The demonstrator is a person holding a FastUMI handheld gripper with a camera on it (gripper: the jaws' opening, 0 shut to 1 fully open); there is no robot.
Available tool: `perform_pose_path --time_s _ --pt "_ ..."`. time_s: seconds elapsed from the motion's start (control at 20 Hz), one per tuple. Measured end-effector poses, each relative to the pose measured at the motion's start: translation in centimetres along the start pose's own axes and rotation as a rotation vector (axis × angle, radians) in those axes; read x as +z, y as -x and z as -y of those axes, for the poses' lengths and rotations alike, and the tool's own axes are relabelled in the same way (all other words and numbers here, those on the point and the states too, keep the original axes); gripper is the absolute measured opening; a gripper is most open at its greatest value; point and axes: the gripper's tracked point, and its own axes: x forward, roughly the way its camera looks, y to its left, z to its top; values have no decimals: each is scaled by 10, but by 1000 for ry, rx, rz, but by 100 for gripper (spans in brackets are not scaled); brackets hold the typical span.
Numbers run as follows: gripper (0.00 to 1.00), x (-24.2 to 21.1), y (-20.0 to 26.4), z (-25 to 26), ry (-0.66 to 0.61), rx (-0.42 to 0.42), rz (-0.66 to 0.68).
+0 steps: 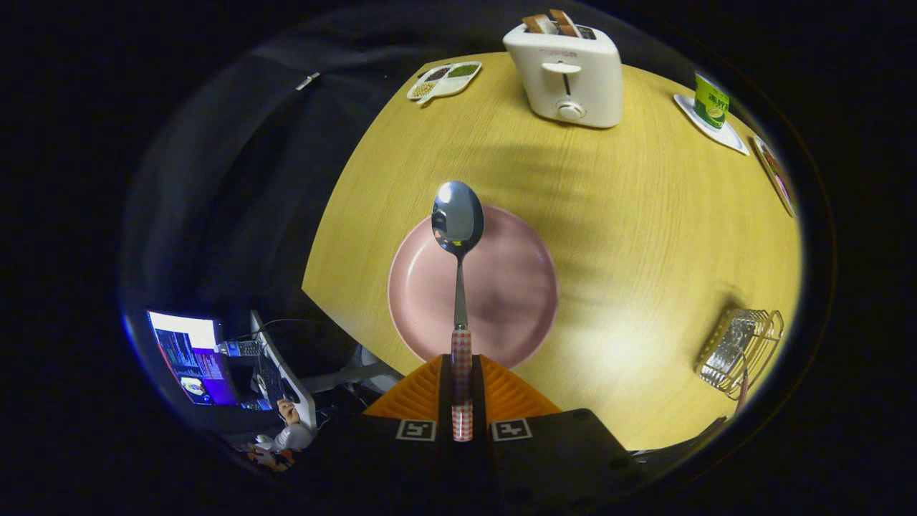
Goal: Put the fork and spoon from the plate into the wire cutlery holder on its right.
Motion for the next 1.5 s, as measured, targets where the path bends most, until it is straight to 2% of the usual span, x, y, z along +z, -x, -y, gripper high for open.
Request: perform_pose_path --time_s 0.2,0.6,0.8,1.05,1.2,1.5 --pt "14 -11 54 36 -29 0 13" --pt "14 -46 139 148 -123 -93 -2" --pt "13 -76 162 198 -165 -170 -125" --pt "13 -112 180 232 -198 -223 -372" --pt "13 -109 180 235 -221 -204 -485" --pt "13 -92 176 247 -257 -254 -648"
